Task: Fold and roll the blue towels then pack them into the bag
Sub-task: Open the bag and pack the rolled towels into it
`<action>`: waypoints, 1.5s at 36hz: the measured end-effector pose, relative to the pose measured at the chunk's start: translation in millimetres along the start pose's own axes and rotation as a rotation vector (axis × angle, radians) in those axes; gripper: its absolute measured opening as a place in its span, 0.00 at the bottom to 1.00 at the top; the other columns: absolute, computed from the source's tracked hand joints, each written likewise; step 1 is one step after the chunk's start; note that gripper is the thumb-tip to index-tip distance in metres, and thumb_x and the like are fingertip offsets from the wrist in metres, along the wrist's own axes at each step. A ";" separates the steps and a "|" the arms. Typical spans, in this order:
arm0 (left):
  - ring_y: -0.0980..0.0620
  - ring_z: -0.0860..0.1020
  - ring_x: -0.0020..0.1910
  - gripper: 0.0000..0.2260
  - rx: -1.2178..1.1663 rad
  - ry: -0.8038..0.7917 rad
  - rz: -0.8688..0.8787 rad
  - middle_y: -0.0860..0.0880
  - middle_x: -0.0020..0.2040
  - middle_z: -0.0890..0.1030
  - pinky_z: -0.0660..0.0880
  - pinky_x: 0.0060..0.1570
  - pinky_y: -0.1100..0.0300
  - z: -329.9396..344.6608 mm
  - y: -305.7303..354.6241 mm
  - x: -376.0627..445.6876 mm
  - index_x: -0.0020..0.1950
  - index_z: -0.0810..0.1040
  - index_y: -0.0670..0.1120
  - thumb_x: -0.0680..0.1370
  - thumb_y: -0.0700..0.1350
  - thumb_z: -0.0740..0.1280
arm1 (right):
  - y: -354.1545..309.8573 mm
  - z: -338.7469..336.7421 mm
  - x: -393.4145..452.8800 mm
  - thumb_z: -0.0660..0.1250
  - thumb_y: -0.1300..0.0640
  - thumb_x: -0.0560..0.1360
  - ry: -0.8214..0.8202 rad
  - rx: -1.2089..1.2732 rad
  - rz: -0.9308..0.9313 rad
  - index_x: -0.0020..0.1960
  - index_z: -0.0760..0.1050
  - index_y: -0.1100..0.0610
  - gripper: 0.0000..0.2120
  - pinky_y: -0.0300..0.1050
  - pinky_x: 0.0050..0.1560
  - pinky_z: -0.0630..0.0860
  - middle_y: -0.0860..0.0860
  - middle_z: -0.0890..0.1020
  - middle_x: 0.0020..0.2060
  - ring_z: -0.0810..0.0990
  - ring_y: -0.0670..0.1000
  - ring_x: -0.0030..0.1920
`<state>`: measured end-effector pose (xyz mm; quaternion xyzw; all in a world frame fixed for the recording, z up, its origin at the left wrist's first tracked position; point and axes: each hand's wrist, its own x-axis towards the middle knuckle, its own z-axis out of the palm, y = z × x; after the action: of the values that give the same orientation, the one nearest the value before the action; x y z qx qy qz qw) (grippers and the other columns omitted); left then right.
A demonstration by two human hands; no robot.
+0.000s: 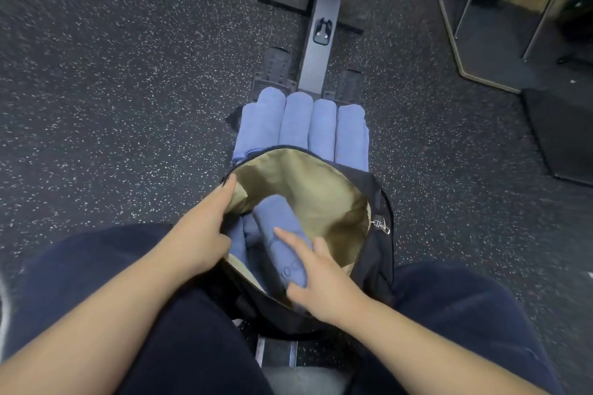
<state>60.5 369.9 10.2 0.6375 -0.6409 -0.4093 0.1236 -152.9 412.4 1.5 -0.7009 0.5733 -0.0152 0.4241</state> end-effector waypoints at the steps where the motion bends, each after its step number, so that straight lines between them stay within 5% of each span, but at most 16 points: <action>1: 0.55 0.58 0.75 0.44 0.007 -0.010 0.009 0.53 0.78 0.56 0.56 0.68 0.69 0.4 0.4 -0.5 0.79 0.46 0.52 0.69 0.29 0.62 | 2.7 2.2 2.6 0.64 0.59 0.72 -0.026 0.005 0.046 0.73 0.50 0.32 0.39 0.41 0.58 0.69 0.51 0.62 0.54 0.74 0.58 0.53; 4: 0.58 0.56 0.75 0.44 0.023 -0.033 0.037 0.55 0.78 0.55 0.51 0.65 0.74 0.9 1.9 -3.0 0.79 0.46 0.53 0.70 0.29 0.62 | 13.6 8.1 18.0 0.64 0.59 0.73 -0.073 0.015 0.195 0.75 0.50 0.37 0.39 0.40 0.57 0.70 0.56 0.63 0.58 0.76 0.60 0.53; 7: 0.64 0.55 0.73 0.43 0.023 -0.032 0.070 0.60 0.76 0.55 0.49 0.63 0.77 0.4 1.7 -5.0 0.79 0.46 0.54 0.71 0.29 0.60 | 25.7 13.2 34.3 0.63 0.59 0.74 -0.067 0.067 0.315 0.75 0.49 0.38 0.38 0.39 0.46 0.71 0.59 0.63 0.60 0.75 0.57 0.40; 11: 0.71 0.53 0.66 0.43 0.001 -0.031 0.086 0.74 0.64 0.47 0.46 0.54 0.87 -0.2 3.1 -6.8 0.78 0.47 0.56 0.71 0.28 0.59 | 33.1 22.8 46.6 0.64 0.59 0.75 0.001 0.050 0.374 0.76 0.49 0.39 0.38 0.42 0.55 0.72 0.59 0.61 0.62 0.75 0.60 0.49; 17: 0.69 0.53 0.68 0.43 0.058 -0.101 0.116 0.71 0.66 0.45 0.46 0.58 0.83 0.1 6.2 -8.9 0.77 0.44 0.59 0.72 0.29 0.59 | 32.9 30.3 65.0 0.63 0.61 0.75 0.054 0.040 0.394 0.76 0.50 0.40 0.37 0.46 0.56 0.72 0.60 0.59 0.63 0.75 0.63 0.48; 24: 0.71 0.46 0.67 0.47 0.102 -0.258 0.136 0.77 0.58 0.38 0.42 0.53 0.87 -3.3 3.4 -13.5 0.64 0.31 0.65 0.73 0.32 0.65 | 28.4 37.4 80.7 0.63 0.61 0.76 0.106 0.289 0.449 0.75 0.53 0.41 0.35 0.29 0.30 0.64 0.60 0.60 0.63 0.66 0.47 0.34; 27: 0.69 0.47 0.71 0.48 0.107 -0.342 0.139 0.75 0.63 0.39 0.44 0.57 0.85 -3.2 0.9 -17.3 0.66 0.33 0.65 0.73 0.38 0.70 | 27.4 46.9 82.5 0.61 0.64 0.75 0.126 0.319 0.490 0.74 0.53 0.39 0.35 0.36 0.45 0.68 0.58 0.59 0.62 0.70 0.50 0.36; 32: 0.71 0.49 0.68 0.47 0.039 -0.301 0.099 0.74 0.61 0.43 0.48 0.49 0.88 -6.2 7.1 -22.2 0.65 0.33 0.62 0.73 0.37 0.71 | 39.5 57.5 72.5 0.59 0.66 0.75 0.110 0.095 0.471 0.75 0.51 0.37 0.37 0.48 0.60 0.71 0.57 0.60 0.60 0.74 0.62 0.52; 39: 0.70 0.51 0.67 0.47 0.070 -0.263 0.101 0.75 0.58 0.42 0.46 0.49 0.88 -6.8 7.0 -18.5 0.64 0.33 0.62 0.72 0.33 0.69 | 55.7 39.4 60.7 0.58 0.65 0.75 0.121 -0.006 0.385 0.75 0.53 0.38 0.35 0.49 0.57 0.72 0.57 0.63 0.58 0.76 0.63 0.49; 46: 0.70 0.51 0.68 0.46 0.089 -0.239 0.130 0.75 0.59 0.42 0.46 0.50 0.88 -3.3 5.8 -15.9 0.63 0.34 0.68 0.72 0.30 0.63 | 55.7 44.0 49.8 0.53 0.69 0.76 0.135 -0.489 0.417 0.76 0.45 0.38 0.38 0.52 0.55 0.67 0.56 0.63 0.59 0.70 0.58 0.54; 54: 0.70 0.50 0.68 0.46 0.110 -0.235 0.111 0.68 0.68 0.46 0.44 0.52 0.88 -1.8 2.4 -13.5 0.64 0.35 0.68 0.71 0.30 0.63 | 64.3 84.7 67.3 0.63 0.67 0.74 -0.048 -0.261 0.391 0.75 0.30 0.45 0.49 0.48 0.61 0.68 0.57 0.57 0.68 0.68 0.58 0.59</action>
<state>62.2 381.2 17.9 0.5546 -0.7067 -0.4380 0.0351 -137.7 407.4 -123.4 -0.6255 0.6850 0.1584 0.3383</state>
